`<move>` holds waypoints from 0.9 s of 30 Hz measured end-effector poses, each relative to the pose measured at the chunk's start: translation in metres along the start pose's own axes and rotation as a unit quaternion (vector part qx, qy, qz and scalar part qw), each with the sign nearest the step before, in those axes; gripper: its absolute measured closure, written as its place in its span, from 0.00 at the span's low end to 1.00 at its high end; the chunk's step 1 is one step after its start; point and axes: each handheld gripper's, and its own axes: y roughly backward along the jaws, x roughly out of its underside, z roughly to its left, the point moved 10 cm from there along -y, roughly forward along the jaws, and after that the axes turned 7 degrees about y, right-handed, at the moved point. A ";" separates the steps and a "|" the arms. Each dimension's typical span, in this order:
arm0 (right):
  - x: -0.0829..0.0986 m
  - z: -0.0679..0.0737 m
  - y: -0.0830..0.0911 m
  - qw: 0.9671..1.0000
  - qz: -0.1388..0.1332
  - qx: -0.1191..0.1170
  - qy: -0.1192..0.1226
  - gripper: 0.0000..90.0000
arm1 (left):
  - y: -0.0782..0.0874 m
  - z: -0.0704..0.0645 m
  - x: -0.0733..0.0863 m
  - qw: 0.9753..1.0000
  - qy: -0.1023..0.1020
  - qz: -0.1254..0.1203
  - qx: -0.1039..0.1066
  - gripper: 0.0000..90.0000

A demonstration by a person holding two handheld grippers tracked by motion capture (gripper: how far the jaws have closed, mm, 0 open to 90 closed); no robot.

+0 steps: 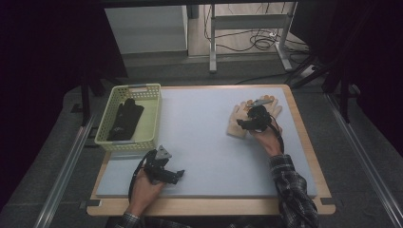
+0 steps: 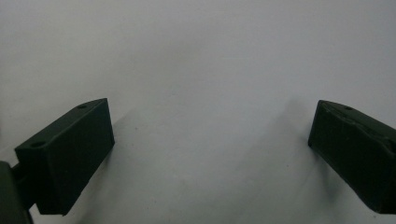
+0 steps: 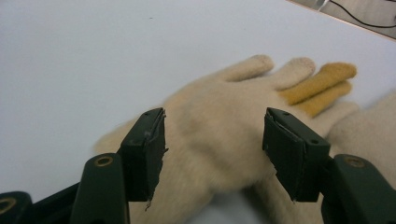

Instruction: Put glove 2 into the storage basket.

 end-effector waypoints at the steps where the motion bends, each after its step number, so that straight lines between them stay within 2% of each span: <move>1: -0.001 -0.002 -0.004 1.000 0.000 0.002 0.000 0.39 | 0.000 0.000 0.000 1.000 0.000 0.000 0.000 0.00; 6: -0.001 -0.011 -0.023 1.000 0.007 0.005 -0.004 0.30 | 0.000 0.000 0.000 1.000 0.000 0.000 0.000 0.00; 10: 0.005 -0.013 -0.038 1.000 0.028 0.012 0.004 0.30 | 0.000 0.000 0.000 1.000 0.000 0.000 0.000 0.00; 12: 0.008 -0.014 -0.041 0.999 0.025 0.020 0.007 0.35 | 0.000 0.000 0.000 1.000 0.000 0.000 0.000 0.00; 15: 0.008 -0.013 -0.041 1.000 0.020 0.023 0.006 0.51 | 0.000 0.000 0.000 1.000 0.000 0.000 0.000 0.00; 18: 0.008 -0.013 -0.039 0.999 0.032 0.034 0.015 0.65 | 0.000 0.000 0.000 1.000 0.000 0.000 0.000 0.00; 21: 0.007 -0.012 -0.036 0.998 0.040 0.043 0.026 0.72 | 0.000 0.000 0.000 1.000 0.000 0.000 0.000 0.00; 24: 0.002 -0.011 -0.031 0.998 0.028 0.039 0.030 0.81 | 0.000 0.000 0.000 1.000 0.000 0.000 0.001 0.00; 27: -0.007 -0.009 -0.020 1.000 0.002 0.025 0.019 0.93 | 0.000 0.000 0.000 1.000 0.000 0.000 0.001 0.00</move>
